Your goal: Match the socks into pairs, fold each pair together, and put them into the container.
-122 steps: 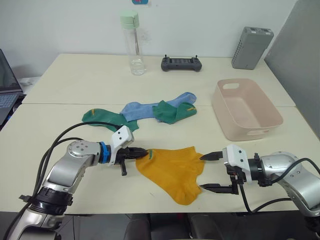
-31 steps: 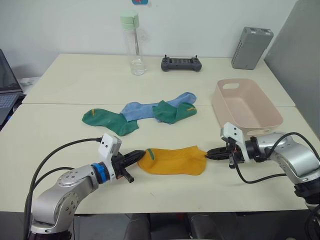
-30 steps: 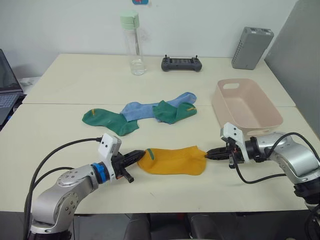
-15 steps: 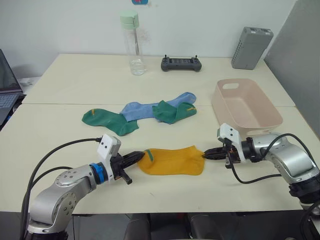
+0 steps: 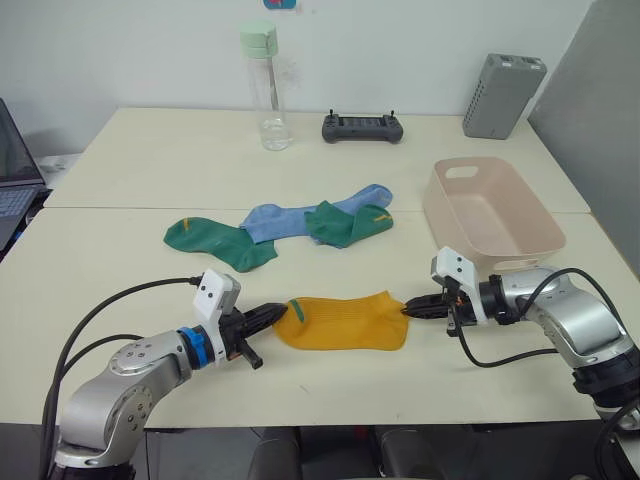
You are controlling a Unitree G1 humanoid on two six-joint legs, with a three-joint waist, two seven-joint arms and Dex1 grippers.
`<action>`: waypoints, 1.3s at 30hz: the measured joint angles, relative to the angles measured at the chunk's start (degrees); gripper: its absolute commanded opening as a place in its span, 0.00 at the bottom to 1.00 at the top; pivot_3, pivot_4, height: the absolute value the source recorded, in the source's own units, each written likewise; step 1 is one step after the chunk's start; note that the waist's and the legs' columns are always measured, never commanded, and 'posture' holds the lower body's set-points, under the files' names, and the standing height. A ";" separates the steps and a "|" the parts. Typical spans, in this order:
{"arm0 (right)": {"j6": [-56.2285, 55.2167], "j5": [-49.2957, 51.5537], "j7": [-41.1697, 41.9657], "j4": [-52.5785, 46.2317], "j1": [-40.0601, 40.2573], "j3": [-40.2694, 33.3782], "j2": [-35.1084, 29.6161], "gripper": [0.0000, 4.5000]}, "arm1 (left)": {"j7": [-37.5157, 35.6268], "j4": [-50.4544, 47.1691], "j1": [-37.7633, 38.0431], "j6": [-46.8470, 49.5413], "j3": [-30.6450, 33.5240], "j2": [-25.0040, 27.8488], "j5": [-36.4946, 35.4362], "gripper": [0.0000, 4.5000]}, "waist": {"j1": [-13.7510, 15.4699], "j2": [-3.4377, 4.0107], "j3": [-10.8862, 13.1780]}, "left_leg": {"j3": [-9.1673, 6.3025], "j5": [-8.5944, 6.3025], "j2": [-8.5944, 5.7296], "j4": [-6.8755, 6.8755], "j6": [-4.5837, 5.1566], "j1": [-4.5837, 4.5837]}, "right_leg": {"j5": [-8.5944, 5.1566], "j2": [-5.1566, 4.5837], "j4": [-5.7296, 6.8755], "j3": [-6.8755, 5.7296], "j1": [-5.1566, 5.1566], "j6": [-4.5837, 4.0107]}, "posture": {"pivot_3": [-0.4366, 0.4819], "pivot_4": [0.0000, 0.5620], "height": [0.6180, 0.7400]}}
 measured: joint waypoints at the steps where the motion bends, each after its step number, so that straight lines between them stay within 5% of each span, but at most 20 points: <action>1: 0.00 -0.03 0.01 0.00 0.17 0.00 0.00 0.01 | 0.00 0.15 -0.18 -0.18 0.00 0.00 0.14 0.00 | 0.01 0.00 0.00 | 0.00 0.00 0.00 0.00 0.00 0.00 | 0.00 0.00 0.00 0.00 0.00 0.00 | 0.48 0.27 1.00; 12: 0.05 -0.20 -0.03 -0.11 1.33 -0.20 -0.04 0.01 | -1.13 2.57 -1.66 -2.24 -1.80 0.98 2.10 0.00 | 0.00 0.00 0.00 | 0.01 0.00 0.00 0.00 0.00 0.00 | -0.01 0.00 0.00 0.01 0.00 -0.02 | 0.48 0.27 1.00; 14: 0.05 -0.20 -0.13 -0.11 1.34 -0.22 -0.01 0.10 | -1.33 2.75 -1.69 -2.57 -2.23 1.13 2.49 0.00 | 0.00 0.00 0.00 | 0.01 0.00 0.00 0.00 0.00 0.00 | -0.01 0.00 0.00 0.01 -0.01 -0.02 | 0.48 0.27 1.00; 17: -0.04 -0.05 -0.50 -0.11 1.49 -1.20 0.55 0.28 | -1.86 2.96 -1.54 -3.33 -2.25 1.19 2.52 0.14 | 0.01 0.00 0.00 | 0.01 0.00 0.00 0.00 0.00 0.00 | -0.01 0.00 0.00 0.01 -0.01 -0.01 | 0.48 0.27 1.00; 25: -0.63 2.52 -1.14 -0.51 1.65 -6.06 1.08 0.90 | -2.62 3.19 -1.67 -3.70 -0.32 4.09 2.43 0.68 | 0.00 0.00 0.00 | 0.01 0.00 0.01 -0.01 0.00 0.00 | -0.02 0.00 0.00 0.01 -0.01 -0.04 | 0.48 0.27 1.00; 30: 2.30 8.69 -4.96 -6.42 -2.02 -9.09 8.80 0.90 | -5.65 7.28 -9.24 -9.05 0.06 6.31 4.79 0.68 | -0.03 0.01 0.01 | -0.05 0.00 0.01 -0.01 0.00 0.00 | -0.01 0.02 0.00 -0.02 -0.02 -0.03 | 0.48 0.27 1.00; 39: -6.98 -1.15 -4.83 -6.91 0.42 4.73 9.37 0.22 | -17.90 10.18 -13.72 -22.31 -13.96 7.97 13.93 0.07 | 0.23 0.01 0.00 | 0.01 -0.03 -0.01 -0.16 -0.03 -0.05 | -0.07 -0.01 -0.04 -0.04 -0.08 -0.12 | 0.48 0.27 1.00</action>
